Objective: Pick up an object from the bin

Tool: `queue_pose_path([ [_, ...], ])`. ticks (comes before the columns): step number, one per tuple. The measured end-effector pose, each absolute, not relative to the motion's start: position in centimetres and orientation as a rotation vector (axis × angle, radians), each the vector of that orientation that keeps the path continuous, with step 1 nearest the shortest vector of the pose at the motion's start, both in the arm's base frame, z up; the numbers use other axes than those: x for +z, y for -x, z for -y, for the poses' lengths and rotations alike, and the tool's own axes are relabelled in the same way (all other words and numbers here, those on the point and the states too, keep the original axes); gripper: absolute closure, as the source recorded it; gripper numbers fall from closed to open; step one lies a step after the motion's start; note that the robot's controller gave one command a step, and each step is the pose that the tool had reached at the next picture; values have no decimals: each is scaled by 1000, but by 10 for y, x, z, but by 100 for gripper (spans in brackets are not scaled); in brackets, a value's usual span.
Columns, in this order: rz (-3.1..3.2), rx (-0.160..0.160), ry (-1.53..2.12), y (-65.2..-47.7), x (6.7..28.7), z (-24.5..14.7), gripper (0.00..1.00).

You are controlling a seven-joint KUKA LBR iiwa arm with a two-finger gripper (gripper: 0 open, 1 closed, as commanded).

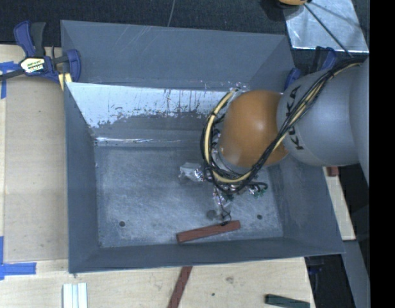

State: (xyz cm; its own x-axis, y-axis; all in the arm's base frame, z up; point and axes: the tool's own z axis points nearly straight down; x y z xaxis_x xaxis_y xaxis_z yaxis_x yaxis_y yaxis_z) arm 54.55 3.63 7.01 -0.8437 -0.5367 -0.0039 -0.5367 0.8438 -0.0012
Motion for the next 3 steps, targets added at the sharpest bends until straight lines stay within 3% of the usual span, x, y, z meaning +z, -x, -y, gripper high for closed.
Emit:
queue_pose_path([
  [1,-2738,-1,1540,-491,105,5,100],
  [2,-2737,0,1541,-491,105,4,0],
  [3,-2736,0,1542,-491,105,4,0],
])
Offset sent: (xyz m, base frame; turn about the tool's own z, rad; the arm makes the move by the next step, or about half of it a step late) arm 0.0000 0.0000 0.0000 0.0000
